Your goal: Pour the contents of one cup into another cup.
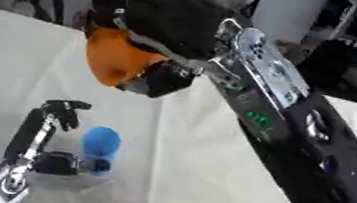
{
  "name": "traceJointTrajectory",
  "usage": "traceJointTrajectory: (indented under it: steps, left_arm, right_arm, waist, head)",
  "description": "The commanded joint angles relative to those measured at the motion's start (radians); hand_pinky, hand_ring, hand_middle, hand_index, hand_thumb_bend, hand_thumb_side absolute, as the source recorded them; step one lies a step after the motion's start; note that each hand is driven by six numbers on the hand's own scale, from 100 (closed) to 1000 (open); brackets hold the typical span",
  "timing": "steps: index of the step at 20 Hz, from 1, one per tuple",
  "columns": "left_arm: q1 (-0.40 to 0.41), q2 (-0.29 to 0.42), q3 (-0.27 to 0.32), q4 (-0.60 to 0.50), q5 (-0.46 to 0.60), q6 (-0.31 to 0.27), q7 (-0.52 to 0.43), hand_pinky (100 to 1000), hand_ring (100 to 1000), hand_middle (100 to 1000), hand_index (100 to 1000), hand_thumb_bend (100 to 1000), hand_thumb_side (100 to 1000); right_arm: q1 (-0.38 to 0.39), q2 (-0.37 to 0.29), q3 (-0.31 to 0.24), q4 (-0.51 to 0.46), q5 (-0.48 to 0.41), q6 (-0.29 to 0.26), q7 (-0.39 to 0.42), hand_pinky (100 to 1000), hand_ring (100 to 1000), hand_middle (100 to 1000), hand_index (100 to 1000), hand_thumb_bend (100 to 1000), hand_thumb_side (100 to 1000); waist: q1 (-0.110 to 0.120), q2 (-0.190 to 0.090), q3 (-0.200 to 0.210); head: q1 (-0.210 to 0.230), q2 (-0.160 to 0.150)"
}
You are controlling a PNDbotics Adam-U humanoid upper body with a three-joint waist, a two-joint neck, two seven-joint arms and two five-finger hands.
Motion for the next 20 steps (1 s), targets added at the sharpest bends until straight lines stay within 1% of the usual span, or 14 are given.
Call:
traceJointTrajectory:
  steps: [1,4,5,8,10,12,16,18,20]
  left_arm:
    - [0.017,0.006,0.026,0.002,-0.037,0.000,0.023,458,549,508,789,1000,678]
    - [0.048,0.023,0.049,-0.054,-0.010,0.014,0.017,462,555,517,786,1000,730]
    - [0.061,0.031,0.056,-0.078,0.009,0.021,0.012,453,545,509,774,1000,753]
    - [0.109,0.061,0.067,-0.171,0.101,0.040,-0.014,436,528,491,737,1000,784]
    - [0.136,0.076,0.076,-0.235,0.166,0.053,-0.034,427,519,481,724,1000,812]
    - [0.157,0.088,0.090,-0.294,0.239,0.074,-0.052,424,519,480,718,1000,846]
    - [0.166,0.105,0.130,-0.404,0.402,0.134,-0.113,426,546,497,721,1000,922]
    - [0.161,0.111,0.152,-0.441,0.484,0.172,-0.154,426,562,508,722,1000,941]
    - [0.153,0.113,0.170,-0.461,0.562,0.206,-0.179,424,570,517,720,1000,952]
  right_arm:
    - [0.003,-0.035,-0.039,-0.031,-0.051,0.037,-0.006,100,262,226,520,312,100]
    - [0.051,-0.056,-0.080,-0.020,-0.120,0.096,-0.031,100,233,204,502,313,100]
    - [0.069,-0.064,-0.095,-0.013,-0.147,0.118,-0.042,100,223,195,493,298,100]
    - [0.138,-0.082,-0.149,0.032,-0.242,0.196,-0.101,100,209,182,477,203,100]
    - [0.181,-0.083,-0.183,0.080,-0.297,0.242,-0.152,100,199,172,462,114,100]
    - [0.216,-0.074,-0.208,0.145,-0.358,0.281,-0.205,100,195,169,452,100,100]
    - [0.268,-0.038,-0.230,0.280,-0.474,0.321,-0.293,100,194,168,436,100,100]
    - [0.286,-0.014,-0.230,0.336,-0.519,0.330,-0.324,100,198,173,434,100,100]
    - [0.302,0.010,-0.228,0.373,-0.548,0.333,-0.348,100,207,182,435,100,100]
  waist:
    - [0.005,-0.008,-0.002]
    - [0.011,-0.006,-0.001]
    - [0.014,-0.006,0.000]
    - [0.030,-0.002,0.006]
    - [0.042,0.001,0.013]
    - [0.053,0.001,0.018]
    - [0.074,0.000,0.026]
    - [0.084,-0.001,0.027]
    - [0.090,-0.001,0.027]
  head:
    - [0.005,-0.008]
    - [0.012,-0.011]
    - [0.014,-0.012]
    - [0.019,-0.017]
    - [0.019,-0.020]
    - [0.018,-0.020]
    - [0.013,-0.022]
    - [0.011,-0.023]
    - [0.008,-0.024]
